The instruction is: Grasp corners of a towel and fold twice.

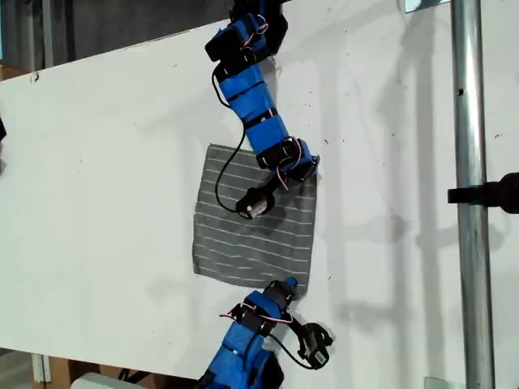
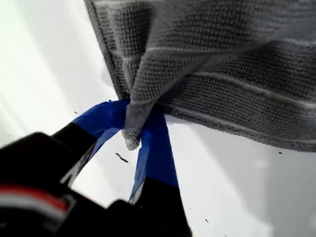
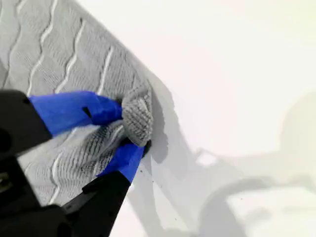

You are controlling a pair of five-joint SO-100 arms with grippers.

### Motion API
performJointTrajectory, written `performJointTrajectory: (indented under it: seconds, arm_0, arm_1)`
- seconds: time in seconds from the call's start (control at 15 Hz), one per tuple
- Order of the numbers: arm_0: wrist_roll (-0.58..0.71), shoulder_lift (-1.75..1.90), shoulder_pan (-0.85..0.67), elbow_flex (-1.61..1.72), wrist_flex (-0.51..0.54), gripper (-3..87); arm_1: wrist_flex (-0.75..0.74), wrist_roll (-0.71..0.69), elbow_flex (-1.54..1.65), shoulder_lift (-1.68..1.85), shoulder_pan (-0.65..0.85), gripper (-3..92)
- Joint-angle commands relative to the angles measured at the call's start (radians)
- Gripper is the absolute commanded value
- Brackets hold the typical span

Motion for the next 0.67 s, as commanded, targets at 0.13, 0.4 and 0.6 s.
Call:
performJointTrajectory:
  seconds: [0.13,0.4,0.6]
  arm_0:
    - [0.026,0.092,0.103,-0.156,0.106,-2.9]
    - [0.112,0.374,0.115,-0.123,0.077,-2.9]
    - [0.170,0.563,0.005,-0.055,0.130,-2.9]
  arm_1:
    - [0.021,-0.011,-0.003,0.121,-0.005,-0.2]
    - [0.034,-0.018,-0.063,0.241,-0.164,-0.2]
    - [0.066,-0.023,-0.063,0.370,-0.152,-0.2]
